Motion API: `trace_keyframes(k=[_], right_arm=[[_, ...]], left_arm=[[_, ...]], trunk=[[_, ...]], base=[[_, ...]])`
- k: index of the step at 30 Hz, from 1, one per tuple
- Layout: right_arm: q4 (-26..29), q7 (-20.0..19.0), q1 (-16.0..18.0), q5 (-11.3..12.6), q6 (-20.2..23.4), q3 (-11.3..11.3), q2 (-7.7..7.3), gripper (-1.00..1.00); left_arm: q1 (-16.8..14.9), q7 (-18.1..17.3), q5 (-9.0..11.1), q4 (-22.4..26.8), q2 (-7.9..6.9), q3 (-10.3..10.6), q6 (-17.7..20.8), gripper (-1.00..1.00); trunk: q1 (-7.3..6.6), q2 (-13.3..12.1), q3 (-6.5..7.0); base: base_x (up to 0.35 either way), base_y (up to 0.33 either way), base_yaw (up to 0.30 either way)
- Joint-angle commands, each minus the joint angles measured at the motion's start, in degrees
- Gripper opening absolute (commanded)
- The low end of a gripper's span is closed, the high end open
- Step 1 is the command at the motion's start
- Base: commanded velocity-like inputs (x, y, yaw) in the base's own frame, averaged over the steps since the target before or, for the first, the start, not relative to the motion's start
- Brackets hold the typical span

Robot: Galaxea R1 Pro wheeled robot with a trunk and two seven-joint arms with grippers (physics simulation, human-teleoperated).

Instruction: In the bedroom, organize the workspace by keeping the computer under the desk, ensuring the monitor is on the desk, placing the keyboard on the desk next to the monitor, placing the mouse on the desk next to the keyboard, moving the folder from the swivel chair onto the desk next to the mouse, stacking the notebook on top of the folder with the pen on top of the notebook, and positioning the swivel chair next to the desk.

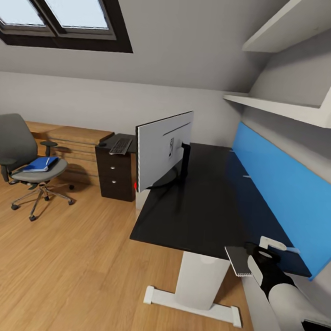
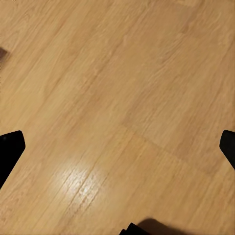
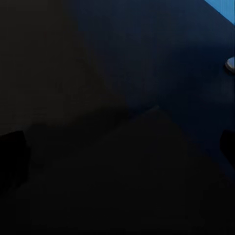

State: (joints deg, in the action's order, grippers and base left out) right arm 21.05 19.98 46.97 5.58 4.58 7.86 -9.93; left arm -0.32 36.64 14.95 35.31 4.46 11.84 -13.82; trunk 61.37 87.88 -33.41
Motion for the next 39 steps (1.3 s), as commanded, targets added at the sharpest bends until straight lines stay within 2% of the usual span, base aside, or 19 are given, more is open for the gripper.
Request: trace_keyframes(k=[1, 17, 32, 39], right_arm=[[-0.7, 0.1, 0.0, 0.8, 0.6, -0.1, -0.01, 1.0], [-0.7, 0.1, 0.0, 0.8, 0.5, -0.1, -0.01, 1.0], [-0.7, 0.1, 0.0, 0.8, 0.5, -0.1, -0.05, 1.0], [-0.7, 0.1, 0.0, 0.8, 0.5, -0.1, -0.09, 1.0]], left_arm=[[0.0, 0.3, 0.6, 0.0, -0.06, 0.4, -0.3, 1.0], [0.0, 0.3, 0.5, 0.0, -0.04, 0.5, -0.3, 1.0], [0.0, 0.3, 0.5, 0.0, -0.06, 0.5, -0.3, 1.0], [0.0, 0.3, 0.5, 0.0, -0.04, 0.6, -0.3, 1.0]], trunk=[[0.0, 0.0, -0.06], [0.0, 0.0, -0.06], [0.0, 0.0, -0.06], [0.0, 0.0, -0.06]], base=[[0.0, 0.0, 0.0], [0.006, 0.0, 0.0], [0.217, 0.0, 0.0], [0.072, 0.0, 0.0]])
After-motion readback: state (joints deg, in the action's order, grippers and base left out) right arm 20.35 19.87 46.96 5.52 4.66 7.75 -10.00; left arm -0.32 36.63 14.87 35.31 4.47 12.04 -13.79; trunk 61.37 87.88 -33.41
